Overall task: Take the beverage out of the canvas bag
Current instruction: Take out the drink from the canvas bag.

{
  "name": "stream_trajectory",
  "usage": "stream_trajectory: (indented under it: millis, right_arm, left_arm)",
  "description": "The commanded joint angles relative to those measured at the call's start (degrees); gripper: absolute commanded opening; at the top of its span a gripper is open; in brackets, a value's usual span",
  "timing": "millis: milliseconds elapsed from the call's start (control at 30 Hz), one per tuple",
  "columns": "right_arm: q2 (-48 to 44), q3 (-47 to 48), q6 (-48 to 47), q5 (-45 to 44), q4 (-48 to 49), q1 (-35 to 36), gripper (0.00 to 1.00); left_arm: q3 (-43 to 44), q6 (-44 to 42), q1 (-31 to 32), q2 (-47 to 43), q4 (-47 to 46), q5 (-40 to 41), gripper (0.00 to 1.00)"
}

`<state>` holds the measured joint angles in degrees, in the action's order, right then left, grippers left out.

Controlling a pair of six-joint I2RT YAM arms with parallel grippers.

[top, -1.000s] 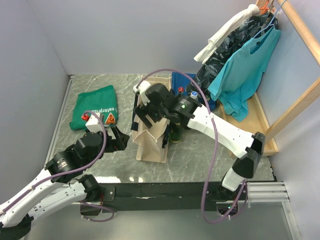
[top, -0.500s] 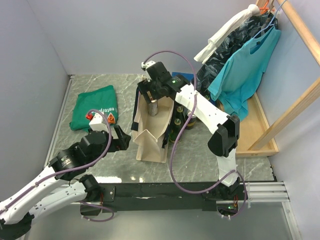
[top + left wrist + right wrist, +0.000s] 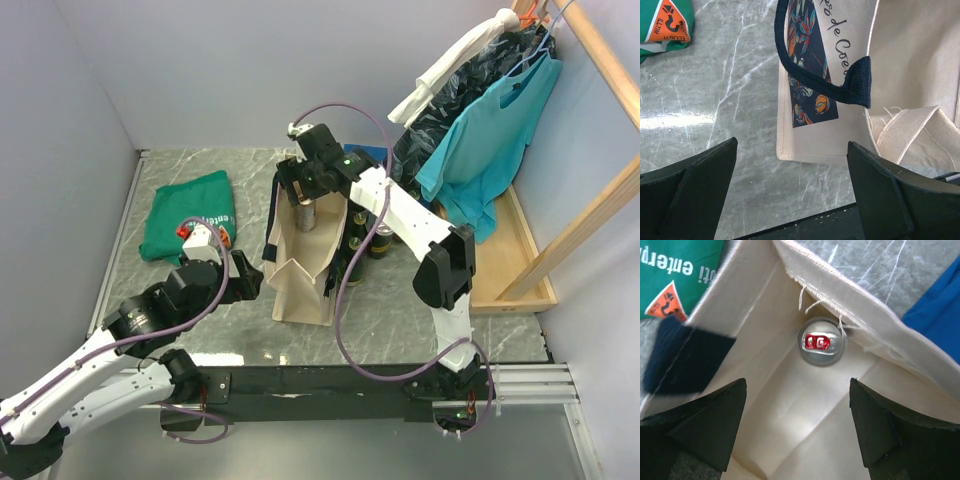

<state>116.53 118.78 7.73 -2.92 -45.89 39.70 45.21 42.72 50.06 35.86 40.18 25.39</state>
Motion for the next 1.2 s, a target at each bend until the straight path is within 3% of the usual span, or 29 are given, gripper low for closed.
stream_trajectory:
  millis: [0,400,600,867,1167]
  right_arm:
    - [1.59,-1.09,3.86,-0.42,4.66,-0.33,0.9]
    - [-0.95,-10.67,11.34,-10.78,14.51,-0.15,0.89]
    - [-3.94,-18.67,15.3,-14.73,24.6,0.46,0.88]
    - [-3.06,-16.92,12.84,-14.48,25.06,1.78,0.88]
    - [-5.52,-22.8,10.38,-13.08,31.99,2.66,0.88]
  left_arm:
    - [0.84,0.17,0.21,-0.44,-0.98,1.51,0.96]
    - [0.93,-0.18,0.12,0.27,-1.16,0.98,0.97]
    - [0.93,0.0,0.21,-0.17,-0.99,1.42,0.96]
    - [0.93,0.17,0.21,-0.44,-0.9,1.68,0.96]
    - [0.84,0.26,0.21,-0.79,-0.98,1.77,0.96]
